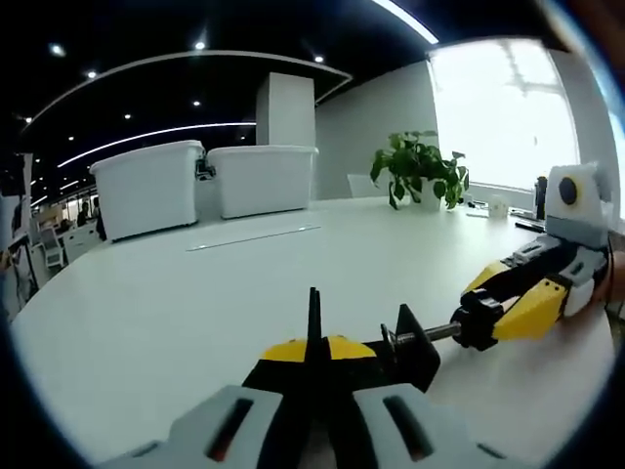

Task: Clamp the fixed fixture on the desktop, loosen the retaining clip, secure it to the edge of the desk, and tighten the retaining clip.

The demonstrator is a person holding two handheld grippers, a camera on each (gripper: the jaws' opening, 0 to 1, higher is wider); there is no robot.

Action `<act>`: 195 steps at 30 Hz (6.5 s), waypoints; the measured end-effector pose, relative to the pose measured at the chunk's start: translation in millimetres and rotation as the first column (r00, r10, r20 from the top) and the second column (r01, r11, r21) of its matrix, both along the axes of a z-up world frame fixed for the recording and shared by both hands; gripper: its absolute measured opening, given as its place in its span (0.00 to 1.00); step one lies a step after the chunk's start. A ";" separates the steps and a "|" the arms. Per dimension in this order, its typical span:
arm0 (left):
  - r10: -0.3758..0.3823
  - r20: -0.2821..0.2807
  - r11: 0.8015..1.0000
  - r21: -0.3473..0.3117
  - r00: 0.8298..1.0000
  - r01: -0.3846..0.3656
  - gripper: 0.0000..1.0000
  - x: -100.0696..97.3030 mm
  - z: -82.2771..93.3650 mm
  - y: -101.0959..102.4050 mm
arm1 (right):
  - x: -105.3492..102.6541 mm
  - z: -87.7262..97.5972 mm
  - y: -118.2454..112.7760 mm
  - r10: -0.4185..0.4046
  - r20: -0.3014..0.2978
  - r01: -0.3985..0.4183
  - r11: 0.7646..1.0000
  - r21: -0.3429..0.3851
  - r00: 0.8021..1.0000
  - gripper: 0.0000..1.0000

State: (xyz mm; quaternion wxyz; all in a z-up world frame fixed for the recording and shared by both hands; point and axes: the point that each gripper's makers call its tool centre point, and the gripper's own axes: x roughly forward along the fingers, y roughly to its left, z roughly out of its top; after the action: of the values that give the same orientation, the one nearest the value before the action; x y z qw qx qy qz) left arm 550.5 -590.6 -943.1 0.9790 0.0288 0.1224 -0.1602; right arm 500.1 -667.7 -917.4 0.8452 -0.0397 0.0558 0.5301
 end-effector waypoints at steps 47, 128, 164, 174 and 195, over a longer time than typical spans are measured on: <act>0.009 0.018 1.000 0.014 1.000 -0.009 0.05 -13.2 2.5 -6.1 | 16.8 1.1 -0.8 -0.013 -0.268 0.039 0.995 0.094 0.963 0.21; 0.038 0.032 0.999 0.038 0.999 -0.039 0.05 -11.0 0.1 1.1 | 1.0 14.5 8.4 0.011 0.168 -0.009 1.000 -0.015 0.986 0.08; 0.040 0.027 0.999 0.032 0.999 -0.041 0.05 -10.4 -0.6 -0.4 | 19.1 8.1 -10.0 0.028 -0.293 0.025 0.984 0.175 0.956 0.23; 0.041 0.027 0.999 0.034 0.999 -0.042 0.05 -11.1 -0.9 -0.7 | 13.4 -4.2 6.1 0.059 -0.305 -0.023 0.993 0.120 0.951 0.21; 0.037 0.027 0.999 0.031 0.999 -0.038 0.05 -12.3 -1.5 -1.9 | -8.3 2.0 11.5 0.033 0.381 0.036 0.985 -0.171 0.924 0.20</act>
State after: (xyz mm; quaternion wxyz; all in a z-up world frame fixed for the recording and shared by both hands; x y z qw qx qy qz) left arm 538.2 -592.5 -944.6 0.9828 0.0442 0.1126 -0.1395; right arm 491.8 -656.2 -915.3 0.8335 -0.2164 -0.0636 0.5045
